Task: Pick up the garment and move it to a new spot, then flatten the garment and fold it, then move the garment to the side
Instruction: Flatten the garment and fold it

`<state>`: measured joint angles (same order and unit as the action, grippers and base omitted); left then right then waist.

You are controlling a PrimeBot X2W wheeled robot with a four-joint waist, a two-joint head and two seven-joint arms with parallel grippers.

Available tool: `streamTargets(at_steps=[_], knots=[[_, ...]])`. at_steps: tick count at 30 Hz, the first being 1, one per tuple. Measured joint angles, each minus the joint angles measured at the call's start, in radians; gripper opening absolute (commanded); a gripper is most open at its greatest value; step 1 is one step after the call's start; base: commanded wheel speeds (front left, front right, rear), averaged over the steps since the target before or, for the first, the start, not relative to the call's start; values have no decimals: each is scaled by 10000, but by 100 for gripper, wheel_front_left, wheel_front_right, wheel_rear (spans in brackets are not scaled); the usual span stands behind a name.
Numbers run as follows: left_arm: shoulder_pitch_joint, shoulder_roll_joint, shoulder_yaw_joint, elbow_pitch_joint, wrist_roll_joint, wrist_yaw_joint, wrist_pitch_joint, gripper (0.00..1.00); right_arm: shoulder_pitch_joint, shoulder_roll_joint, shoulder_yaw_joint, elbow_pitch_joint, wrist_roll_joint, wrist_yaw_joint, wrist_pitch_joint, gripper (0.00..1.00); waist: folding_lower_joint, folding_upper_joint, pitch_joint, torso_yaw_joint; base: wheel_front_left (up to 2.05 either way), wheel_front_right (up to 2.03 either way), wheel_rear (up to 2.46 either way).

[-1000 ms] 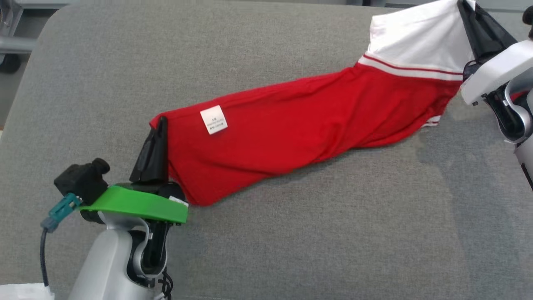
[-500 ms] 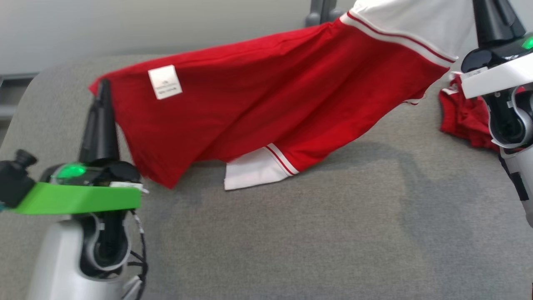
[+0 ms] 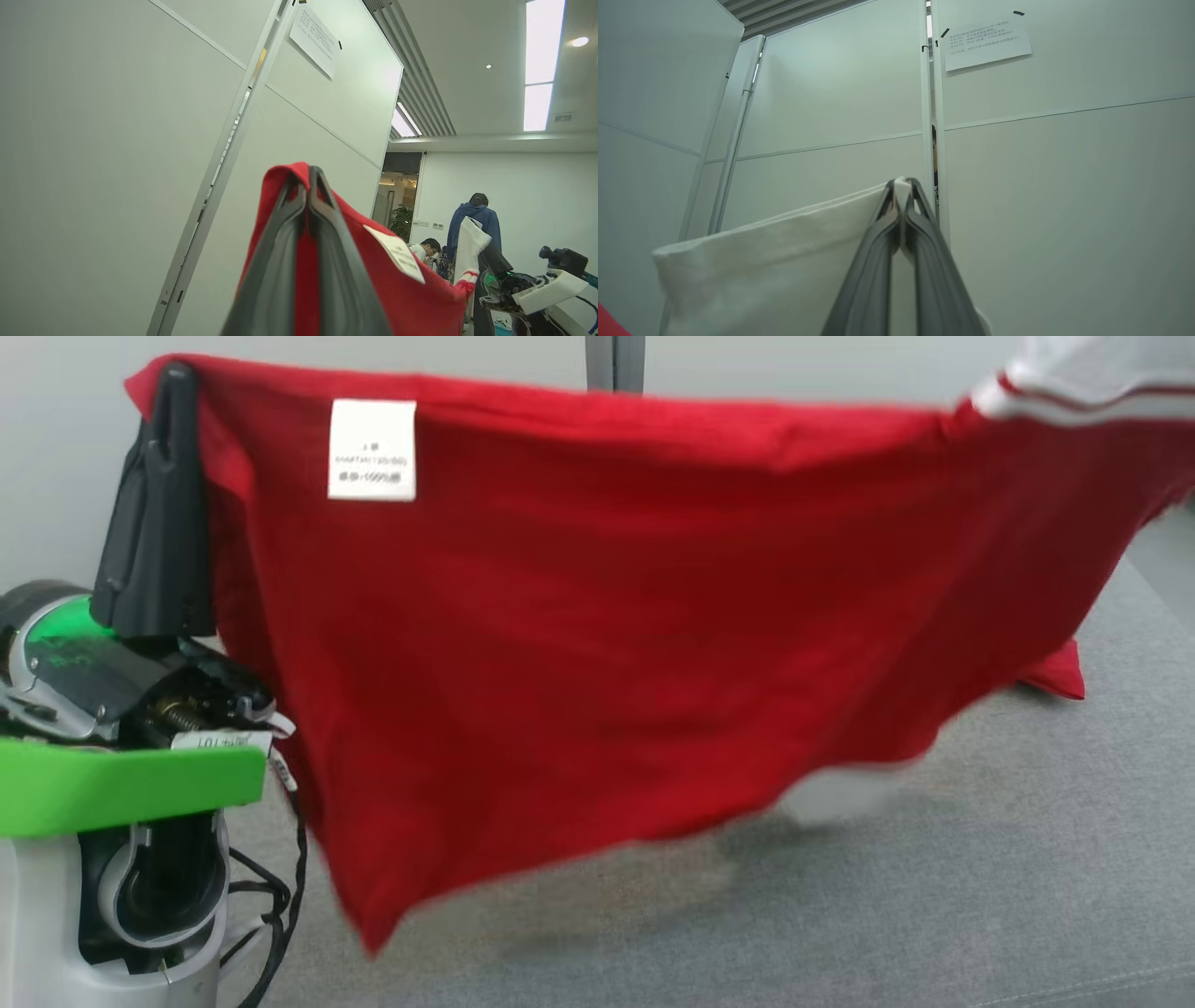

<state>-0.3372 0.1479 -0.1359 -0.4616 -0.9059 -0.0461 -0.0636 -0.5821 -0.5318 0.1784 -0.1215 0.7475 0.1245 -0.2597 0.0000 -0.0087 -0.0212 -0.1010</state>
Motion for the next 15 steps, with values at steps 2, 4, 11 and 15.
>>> streamTargets(at_steps=[2,4,11,15], knots=[[2,2,-61,96,-128,267,370,0,339,-6,92,21,226,-2,307,0,0,0,43,-32,0,0,0],[2,-4,-153,408,-203,581,732,0,578,136,234,215,637,-33,709,0,0,0,145,-41,0,0,0],[-893,476,-575,2715,301,1214,1868,0,-168,957,1208,2303,738,-608,1960,0,0,0,861,99,0,0,0],[-3114,462,71,3346,688,1350,1605,0,-2831,1126,794,2443,-407,-1104,1546,0,1,0,1345,247,0,0,0]])
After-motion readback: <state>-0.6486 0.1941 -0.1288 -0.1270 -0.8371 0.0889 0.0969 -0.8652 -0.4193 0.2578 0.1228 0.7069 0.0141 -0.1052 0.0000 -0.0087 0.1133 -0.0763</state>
